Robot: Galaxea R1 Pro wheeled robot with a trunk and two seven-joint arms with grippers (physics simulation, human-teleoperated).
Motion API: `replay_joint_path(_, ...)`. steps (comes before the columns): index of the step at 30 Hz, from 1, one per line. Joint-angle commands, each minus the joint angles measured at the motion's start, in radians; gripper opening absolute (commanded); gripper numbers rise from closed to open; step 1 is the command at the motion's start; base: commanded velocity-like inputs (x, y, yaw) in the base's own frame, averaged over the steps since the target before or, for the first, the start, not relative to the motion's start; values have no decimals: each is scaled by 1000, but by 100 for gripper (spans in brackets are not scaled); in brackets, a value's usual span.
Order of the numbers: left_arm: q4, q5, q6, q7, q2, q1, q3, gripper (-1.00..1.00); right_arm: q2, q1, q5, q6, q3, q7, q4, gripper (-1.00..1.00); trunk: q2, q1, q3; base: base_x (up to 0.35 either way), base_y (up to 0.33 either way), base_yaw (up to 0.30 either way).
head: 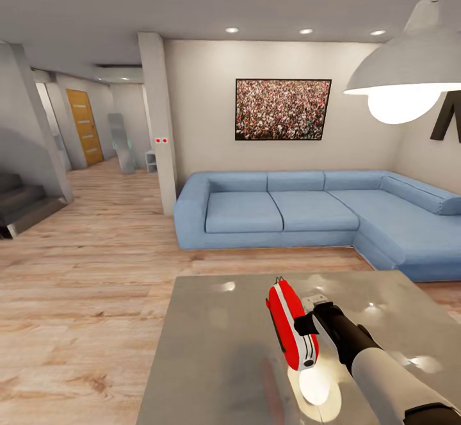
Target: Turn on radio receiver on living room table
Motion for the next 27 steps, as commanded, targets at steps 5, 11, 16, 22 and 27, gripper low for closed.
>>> replay_joint_path(5,0,0,0,0,0,0,0,100,0,0,2,0,-1,4,0,-100,28,-15,13,0,0,0)
replay_joint_path(11,0,0,-1,0,0,0,0,100,0,-1,2,-1,-1,2,0,-100,28,-15,13,0,0,0)
replay_joint_path(16,0,0,-1,0,0,0,0,100,-1,-1,2,-3,-3,-6,0,-100,28,-15,13,0,0,0)
replay_joint_path(22,0,0,-1,0,0,0,0,100,-2,0,5,-5,-3,-3,-1,-100,28,-15,13,0,0,0)
replay_joint_path(27,0,0,-1,0,0,0,0,100,-1,-1,14,-68,3,-13,-10,-100,28,-15,13,0,0,0)
